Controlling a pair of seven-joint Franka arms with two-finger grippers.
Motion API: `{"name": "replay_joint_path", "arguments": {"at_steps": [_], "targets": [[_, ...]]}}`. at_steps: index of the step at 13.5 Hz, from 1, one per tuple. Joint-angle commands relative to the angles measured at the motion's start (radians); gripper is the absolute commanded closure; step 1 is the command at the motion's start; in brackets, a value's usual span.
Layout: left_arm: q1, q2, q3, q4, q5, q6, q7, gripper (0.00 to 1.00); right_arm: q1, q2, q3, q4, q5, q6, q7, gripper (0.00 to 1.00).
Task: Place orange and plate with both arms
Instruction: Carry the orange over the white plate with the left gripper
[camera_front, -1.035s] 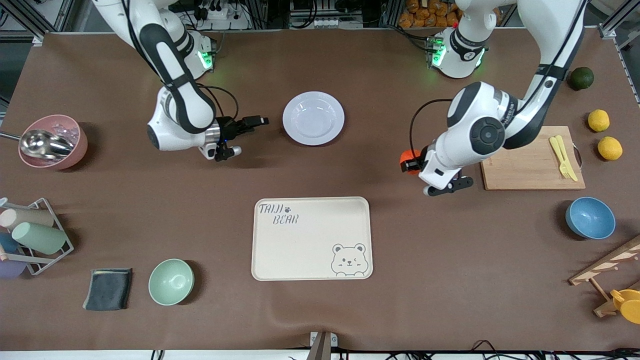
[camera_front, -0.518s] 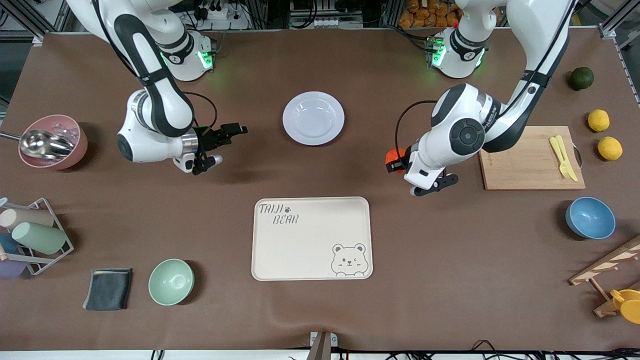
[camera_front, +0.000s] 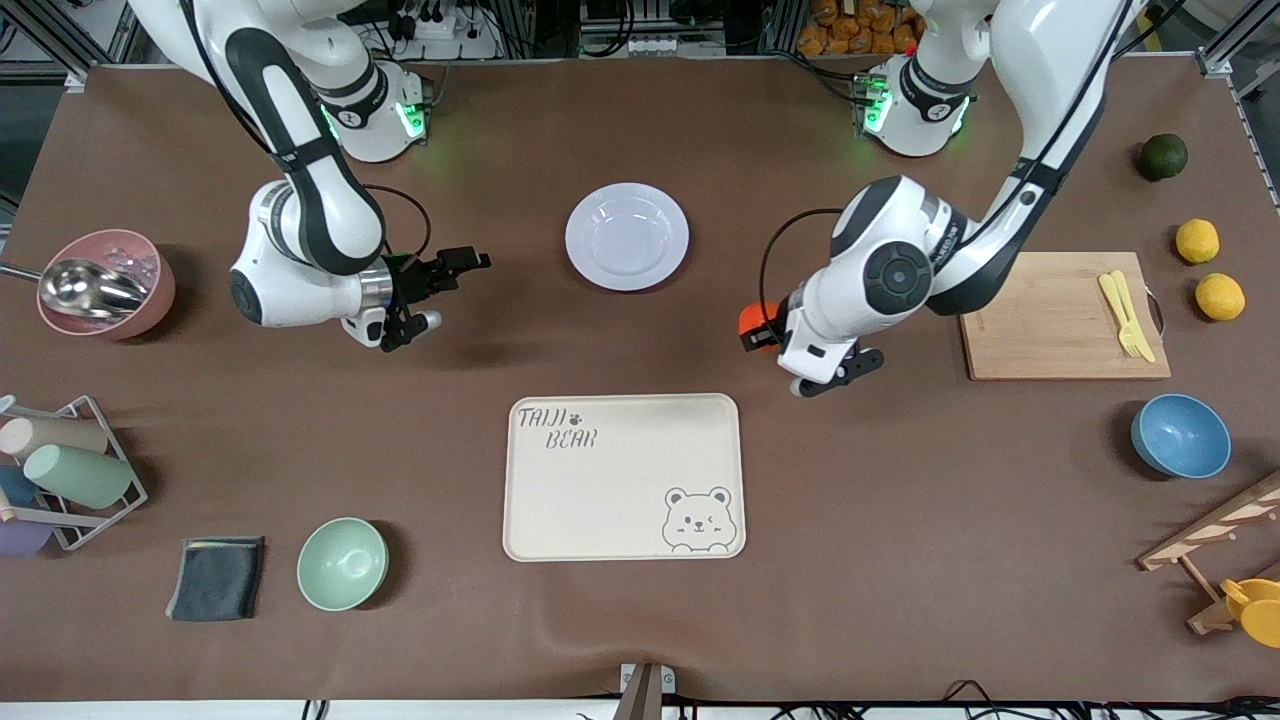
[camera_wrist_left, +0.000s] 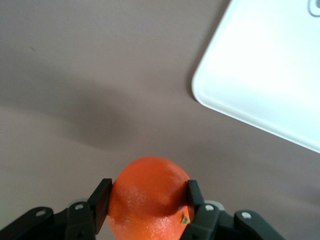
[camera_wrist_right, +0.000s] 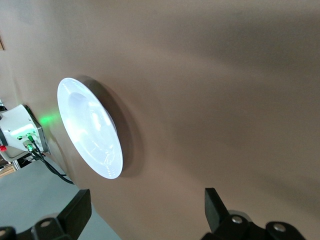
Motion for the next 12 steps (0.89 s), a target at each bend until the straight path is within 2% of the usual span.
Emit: {"name": "replay_joint_path", "arguments": {"at_steps": [1, 5, 12], "targets": [[-0.089, 0.076, 0.005, 0.097, 0.000, -0.002, -0.124, 1.00, -0.023, -0.008, 0.011, 0.005, -0.028, -0.016, 0.020, 0.00], [-0.175, 0.108, 0.007, 0.136, 0.000, -0.002, -0.229, 1.00, -0.024, -0.007, 0.011, 0.005, -0.028, -0.016, 0.020, 0.00], [-0.277, 0.130, 0.007, 0.124, 0.002, 0.024, -0.351, 1.00, -0.035, -0.004, 0.011, 0.005, -0.029, -0.015, 0.020, 0.00]]}}
